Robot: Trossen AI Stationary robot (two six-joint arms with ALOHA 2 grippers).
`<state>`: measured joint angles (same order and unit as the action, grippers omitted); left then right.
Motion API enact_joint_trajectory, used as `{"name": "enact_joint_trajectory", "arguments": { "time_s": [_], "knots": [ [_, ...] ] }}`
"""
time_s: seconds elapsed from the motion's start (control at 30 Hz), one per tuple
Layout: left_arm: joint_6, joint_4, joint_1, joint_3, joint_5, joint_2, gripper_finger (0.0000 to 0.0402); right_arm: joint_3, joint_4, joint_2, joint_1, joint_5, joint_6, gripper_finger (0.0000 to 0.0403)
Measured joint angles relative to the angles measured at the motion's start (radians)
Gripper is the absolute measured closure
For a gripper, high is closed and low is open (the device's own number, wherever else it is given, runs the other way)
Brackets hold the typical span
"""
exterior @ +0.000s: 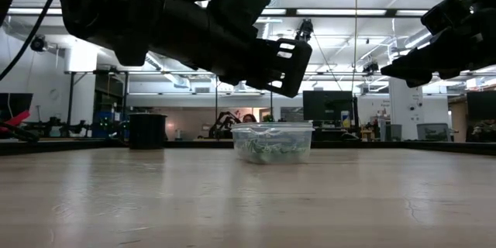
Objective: Pick and place items into bin
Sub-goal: Put the stevia packet into the transparent bin
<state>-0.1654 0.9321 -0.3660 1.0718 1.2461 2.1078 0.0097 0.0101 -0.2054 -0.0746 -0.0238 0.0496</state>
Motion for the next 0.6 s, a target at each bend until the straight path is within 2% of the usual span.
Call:
{"name": "enact_joint_trajectory", "arguments": {
  "time_s": [0.47,0.6],
  "knots": [
    [-0.007,0.000,0.000,0.000,-0.025,0.000,0.0381,0.000,0.000,0.000,0.000,0.000,0.001,0.0220],
    [-0.007,0.000,0.000,0.000,-0.032,0.000,0.0368,0.000,0.000,0.000,0.000,0.000,0.001,0.0220]
  ]
}}
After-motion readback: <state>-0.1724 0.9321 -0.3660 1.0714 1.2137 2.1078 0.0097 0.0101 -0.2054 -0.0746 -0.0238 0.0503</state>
